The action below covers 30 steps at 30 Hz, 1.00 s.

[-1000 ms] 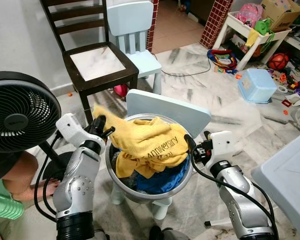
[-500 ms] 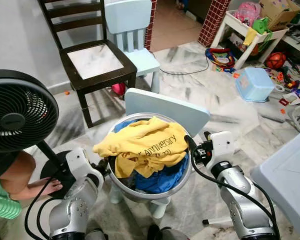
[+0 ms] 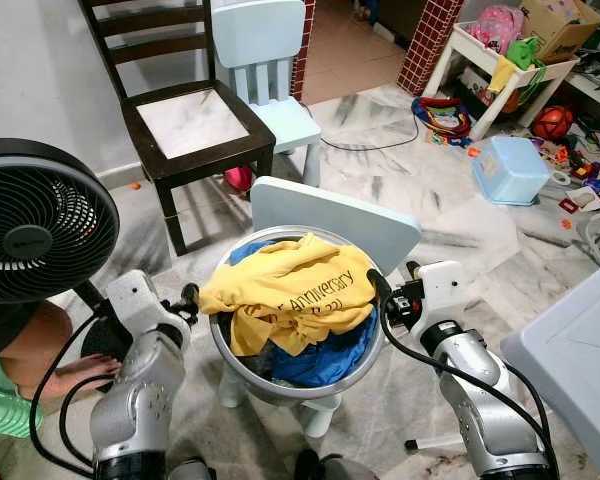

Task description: Hang hanger

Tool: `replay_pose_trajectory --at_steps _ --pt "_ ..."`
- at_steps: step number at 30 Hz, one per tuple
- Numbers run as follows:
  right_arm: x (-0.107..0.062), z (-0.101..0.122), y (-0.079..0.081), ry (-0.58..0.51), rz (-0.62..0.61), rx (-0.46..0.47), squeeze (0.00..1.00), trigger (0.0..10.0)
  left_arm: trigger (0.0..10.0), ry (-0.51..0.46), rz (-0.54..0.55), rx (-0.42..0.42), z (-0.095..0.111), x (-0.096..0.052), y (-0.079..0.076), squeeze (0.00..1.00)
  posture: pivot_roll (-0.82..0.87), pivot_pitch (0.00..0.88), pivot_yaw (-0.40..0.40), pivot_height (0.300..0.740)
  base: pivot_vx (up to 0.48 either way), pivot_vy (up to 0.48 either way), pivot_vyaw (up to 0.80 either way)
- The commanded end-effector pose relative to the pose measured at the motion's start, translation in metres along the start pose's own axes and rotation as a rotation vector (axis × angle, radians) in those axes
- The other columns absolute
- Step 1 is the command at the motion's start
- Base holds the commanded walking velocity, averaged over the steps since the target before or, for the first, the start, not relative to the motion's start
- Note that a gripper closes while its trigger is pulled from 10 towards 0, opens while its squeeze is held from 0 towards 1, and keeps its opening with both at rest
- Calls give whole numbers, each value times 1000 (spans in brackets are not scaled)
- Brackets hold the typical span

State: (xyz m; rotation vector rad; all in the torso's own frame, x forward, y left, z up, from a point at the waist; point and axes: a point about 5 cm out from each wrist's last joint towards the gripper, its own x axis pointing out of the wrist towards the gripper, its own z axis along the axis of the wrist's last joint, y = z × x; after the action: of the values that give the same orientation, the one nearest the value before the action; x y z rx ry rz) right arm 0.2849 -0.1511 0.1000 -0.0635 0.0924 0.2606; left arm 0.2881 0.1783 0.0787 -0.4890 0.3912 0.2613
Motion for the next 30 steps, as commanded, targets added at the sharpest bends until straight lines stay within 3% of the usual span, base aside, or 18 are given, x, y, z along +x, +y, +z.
replay_pose_trajectory --at_steps 1,6,8,11,17,18,19,22,24,25,26,27,30 --pt "-3 0 -3 6 -9 -8 0 10000 10000 21 -28 -2 -4 4 -7 1000 9 183 -137 740 0 0 0" --pt "-6 1 -4 6 -11 -13 0 10000 10000 30 -89 54 -3 15 -29 1000 -6 184 -135 740 0 0 0" --pt "-6 1 -4 6 -11 -13 0 10000 10000 33 -94 65 -3 17 -31 1000 -6 184 -135 740 0 0 0" --pt "-8 2 -7 7 -19 -18 0 10000 10000 44 -146 168 -2 22 -43 1000 -16 187 -132 740 0 0 0" --pt "-9 0 -5 12 -18 -17 0 10000 10000 132 -206 224 -17 29 -50 1000 -15 191 -131 740 0 0 0" --pt "-9 1 -4 13 -16 -17 0 10000 10000 147 -204 230 -20 31 -48 286 -24 194 -130 740 0 0 0" --pt "-9 2 -3 11 -14 -18 0 10000 10000 167 -209 238 -24 33 -47 0 -26 194 -129 740 0 0 0" --pt "-11 3 -4 8 -12 -22 0 10000 10000 186 -215 248 -29 36 -44 0 -36 196 -127 740 0 0 0" --pt "-13 4 -5 10 -2 -12 0 10000 7765 194 -212 250 -30 38 -43 0 -41 199 -125 740 0 0 0" --pt "-15 4 -6 11 5 -5 0 10000 7765 196 -213 251 -31 39 -43 0 -43 200 -125 740 0 0 0" --pt "-19 3 -6 11 27 1 0 10000 4902 199 -206 250 -32 40 -41 0 -49 205 -124 740 0 0 0" --pt "-22 3 -7 16 29 -2 0 10000 3804 198 -208 251 -31 40 -41 0 -54 209 -124 740 0 0 0" --pt "-29 -1 -11 35 22 -11 0 10000 3294 177 -206 254 -27 41 -43 0 -62 218 -127 740 0 0 0"
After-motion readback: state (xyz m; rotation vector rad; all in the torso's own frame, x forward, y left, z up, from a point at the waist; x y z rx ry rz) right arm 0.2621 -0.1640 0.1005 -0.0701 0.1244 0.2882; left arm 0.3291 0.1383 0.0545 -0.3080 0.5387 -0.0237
